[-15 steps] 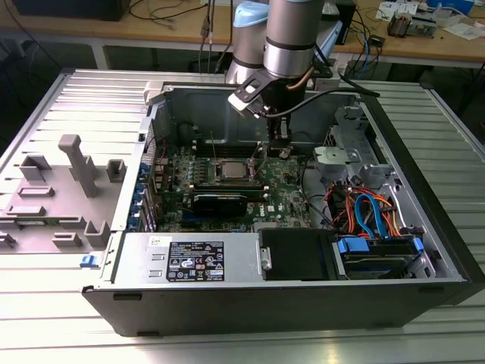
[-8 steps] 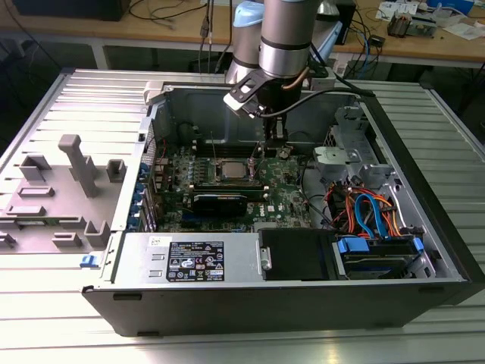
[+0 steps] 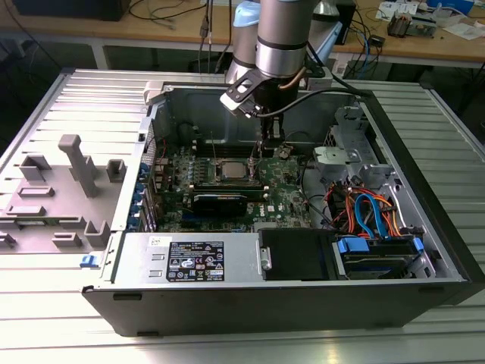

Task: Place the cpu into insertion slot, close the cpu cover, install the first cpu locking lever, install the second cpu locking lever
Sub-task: 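Close the cpu cover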

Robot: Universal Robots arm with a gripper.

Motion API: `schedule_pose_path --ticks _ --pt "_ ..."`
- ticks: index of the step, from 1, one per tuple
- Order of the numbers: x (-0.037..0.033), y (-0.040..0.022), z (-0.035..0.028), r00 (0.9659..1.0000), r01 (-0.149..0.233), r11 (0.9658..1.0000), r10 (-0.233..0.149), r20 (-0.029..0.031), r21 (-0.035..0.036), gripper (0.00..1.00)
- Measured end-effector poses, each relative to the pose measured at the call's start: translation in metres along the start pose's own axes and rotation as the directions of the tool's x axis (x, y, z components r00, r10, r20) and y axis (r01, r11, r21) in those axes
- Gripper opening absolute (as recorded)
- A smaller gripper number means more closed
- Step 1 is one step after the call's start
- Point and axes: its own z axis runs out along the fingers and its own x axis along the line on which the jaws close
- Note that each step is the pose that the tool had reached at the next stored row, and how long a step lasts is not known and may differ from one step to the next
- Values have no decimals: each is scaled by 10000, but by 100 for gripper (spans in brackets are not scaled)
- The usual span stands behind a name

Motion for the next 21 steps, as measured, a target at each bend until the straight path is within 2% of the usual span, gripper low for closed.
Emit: schedule_pose_path --ticks 6,11,13,21 --pt "1 -35 -1 10000 0 10000 0 0 0 11" --pt "1 -82 -2 10000 0 10000 0 1 0 11" --pt "2 -118 -3 10000 -1 10000 1 0 0 11" --pt "3 -173 -4 10000 0 10000 0 1 0 11"
